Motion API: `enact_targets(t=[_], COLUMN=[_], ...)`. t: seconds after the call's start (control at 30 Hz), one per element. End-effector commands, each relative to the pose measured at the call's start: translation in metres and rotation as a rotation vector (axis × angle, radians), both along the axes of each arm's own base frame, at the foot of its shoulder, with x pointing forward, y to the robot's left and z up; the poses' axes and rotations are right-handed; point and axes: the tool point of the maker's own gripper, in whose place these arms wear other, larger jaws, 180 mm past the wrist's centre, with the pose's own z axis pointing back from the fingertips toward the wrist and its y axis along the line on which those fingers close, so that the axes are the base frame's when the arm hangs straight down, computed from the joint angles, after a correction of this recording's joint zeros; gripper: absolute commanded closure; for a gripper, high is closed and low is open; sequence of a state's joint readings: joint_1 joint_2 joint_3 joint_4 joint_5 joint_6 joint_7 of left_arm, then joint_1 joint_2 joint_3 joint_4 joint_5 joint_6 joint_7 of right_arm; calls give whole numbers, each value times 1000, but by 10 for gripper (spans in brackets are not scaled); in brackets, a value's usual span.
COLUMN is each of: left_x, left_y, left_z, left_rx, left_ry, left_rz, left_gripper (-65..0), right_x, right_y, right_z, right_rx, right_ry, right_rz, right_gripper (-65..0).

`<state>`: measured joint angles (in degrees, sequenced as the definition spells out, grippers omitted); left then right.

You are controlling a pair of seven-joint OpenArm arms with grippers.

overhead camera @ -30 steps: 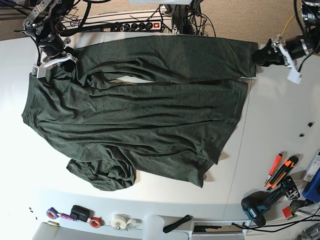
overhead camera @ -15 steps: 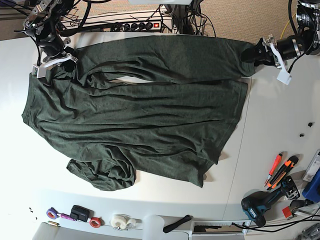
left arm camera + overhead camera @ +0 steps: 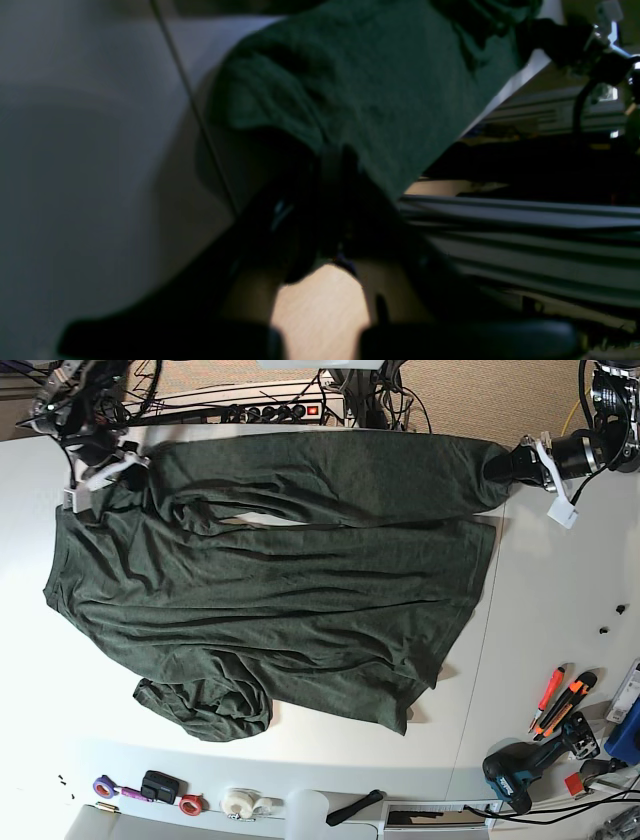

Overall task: Layout the t-shirt on the table in an organized manner, then fold the t-shirt properly
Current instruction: 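Grasp the green shirt's edge corners with both grippers and lift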

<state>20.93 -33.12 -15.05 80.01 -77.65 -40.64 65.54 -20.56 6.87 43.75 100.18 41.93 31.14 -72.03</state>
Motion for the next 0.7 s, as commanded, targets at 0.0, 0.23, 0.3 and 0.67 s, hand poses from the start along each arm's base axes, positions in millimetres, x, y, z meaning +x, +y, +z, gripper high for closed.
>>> enact_targets(t=[0.0, 0.23, 0.3, 0.67], left_x=[-20, -21, -23, -13], left_y=[-2, -17, -19, 17], left_z=[-6, 14, 19, 53], left_rx=[12, -6, 0, 102], left_ry=[72, 24, 8, -114], left_rz=[-52, -132, -150, -76], left_gripper=[0, 0, 0, 0], right_x=[-8, -11, -8, -12], right_y=[-8, -13, -15, -32], right_z=[0, 11, 16, 26], right_rx=[-32, -5, -9, -31], right_ry=[43, 80, 63, 34], right_rz=[12, 75, 92, 62], right_gripper=[0, 0, 0, 0])
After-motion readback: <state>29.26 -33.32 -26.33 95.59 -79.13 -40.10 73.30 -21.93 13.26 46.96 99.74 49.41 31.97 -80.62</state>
